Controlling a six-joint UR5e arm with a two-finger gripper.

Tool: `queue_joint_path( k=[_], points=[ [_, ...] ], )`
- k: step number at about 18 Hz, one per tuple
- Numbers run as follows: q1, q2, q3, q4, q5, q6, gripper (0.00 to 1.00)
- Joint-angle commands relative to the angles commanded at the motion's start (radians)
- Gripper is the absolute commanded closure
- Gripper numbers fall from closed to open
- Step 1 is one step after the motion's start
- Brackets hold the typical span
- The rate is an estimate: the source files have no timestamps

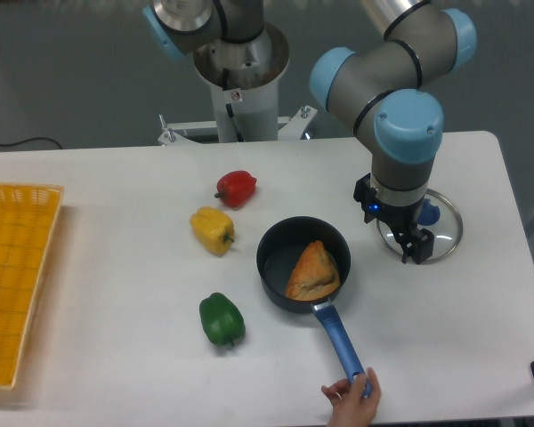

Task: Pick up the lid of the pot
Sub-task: 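Move the gripper over the glass lid's blue knob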

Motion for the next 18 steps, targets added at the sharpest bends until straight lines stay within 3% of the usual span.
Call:
queue_joint_path(
  k=[9, 18],
  points=[
    [0.032, -0.002, 0.003, 0.005, -0.081, -0.005, 0.00],
    [0.074, -0.006, -0.014, 0.018, -0.072, -0.011, 0.00]
  ],
)
